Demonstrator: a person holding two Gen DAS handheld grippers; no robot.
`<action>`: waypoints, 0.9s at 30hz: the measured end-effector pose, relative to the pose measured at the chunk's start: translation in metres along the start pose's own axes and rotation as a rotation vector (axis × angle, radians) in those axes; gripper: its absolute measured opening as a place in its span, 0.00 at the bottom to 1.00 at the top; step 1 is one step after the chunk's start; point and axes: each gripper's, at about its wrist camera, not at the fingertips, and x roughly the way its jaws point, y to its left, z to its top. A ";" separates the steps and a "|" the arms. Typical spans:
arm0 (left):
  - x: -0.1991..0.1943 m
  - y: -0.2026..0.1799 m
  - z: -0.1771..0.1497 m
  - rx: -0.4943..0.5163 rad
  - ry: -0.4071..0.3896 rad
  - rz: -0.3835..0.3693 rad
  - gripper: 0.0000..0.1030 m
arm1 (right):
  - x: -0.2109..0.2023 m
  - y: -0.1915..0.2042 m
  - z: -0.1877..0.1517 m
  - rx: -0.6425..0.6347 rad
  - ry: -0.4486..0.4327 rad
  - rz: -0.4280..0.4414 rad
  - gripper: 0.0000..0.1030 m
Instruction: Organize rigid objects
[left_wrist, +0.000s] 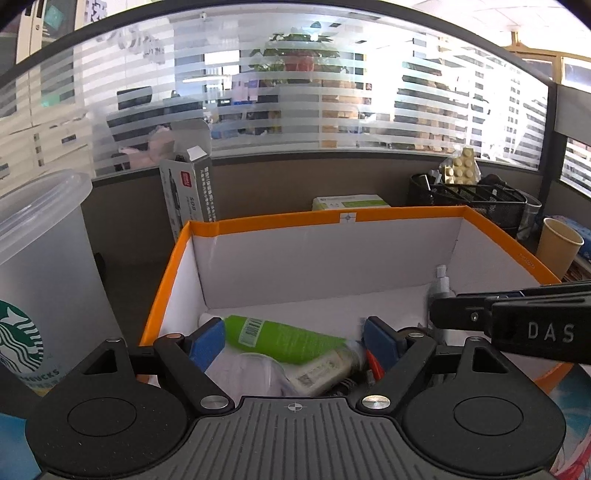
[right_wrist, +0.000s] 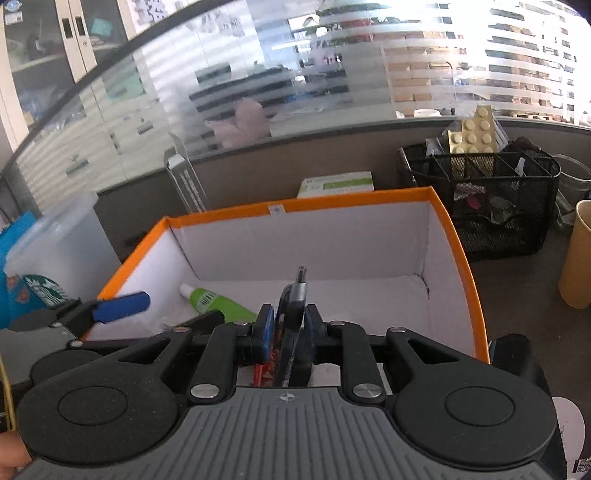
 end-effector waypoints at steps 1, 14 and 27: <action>0.000 0.000 0.000 -0.003 -0.002 -0.001 0.83 | 0.000 0.001 0.000 -0.007 -0.003 -0.011 0.18; -0.038 -0.002 0.012 0.012 -0.094 0.063 1.00 | -0.039 0.012 0.008 -0.048 -0.121 -0.068 0.34; -0.097 -0.010 0.006 0.013 -0.171 0.031 1.00 | -0.110 0.040 -0.012 -0.103 -0.320 -0.155 0.88</action>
